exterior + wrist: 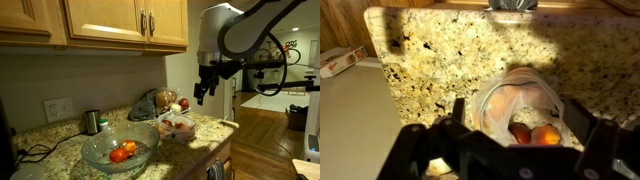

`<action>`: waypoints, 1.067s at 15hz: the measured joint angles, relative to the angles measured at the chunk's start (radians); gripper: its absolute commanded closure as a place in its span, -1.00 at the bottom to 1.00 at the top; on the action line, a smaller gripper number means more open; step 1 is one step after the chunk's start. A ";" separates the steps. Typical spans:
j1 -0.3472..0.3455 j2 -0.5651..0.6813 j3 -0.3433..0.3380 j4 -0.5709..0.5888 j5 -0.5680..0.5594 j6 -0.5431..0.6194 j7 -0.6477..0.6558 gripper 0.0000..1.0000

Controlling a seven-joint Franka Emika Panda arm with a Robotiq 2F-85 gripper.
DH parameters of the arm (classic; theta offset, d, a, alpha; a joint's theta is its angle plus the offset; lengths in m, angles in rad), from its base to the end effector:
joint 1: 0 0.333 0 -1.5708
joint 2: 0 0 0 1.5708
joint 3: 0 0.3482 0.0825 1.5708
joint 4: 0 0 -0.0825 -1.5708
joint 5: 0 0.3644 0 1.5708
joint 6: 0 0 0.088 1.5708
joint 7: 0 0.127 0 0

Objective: Pick up the mango from the bag and put it in the bowl

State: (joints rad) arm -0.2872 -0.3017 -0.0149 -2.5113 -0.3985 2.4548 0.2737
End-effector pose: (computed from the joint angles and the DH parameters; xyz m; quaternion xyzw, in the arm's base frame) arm 0.4127 -0.1339 0.4379 0.9719 -0.1453 0.1182 0.1428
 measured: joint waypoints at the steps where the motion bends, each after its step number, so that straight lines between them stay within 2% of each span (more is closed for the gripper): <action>1: -0.003 0.009 0.000 0.000 -0.007 0.007 0.014 -1.00; 10: 0.001 0.021 0.000 0.005 -0.007 0.016 0.024 -1.00; 16: 0.001 0.059 0.000 0.033 -0.008 0.107 0.024 -1.00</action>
State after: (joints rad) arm -0.2862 -0.2427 -0.0153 -2.4785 -0.4069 2.5614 0.2972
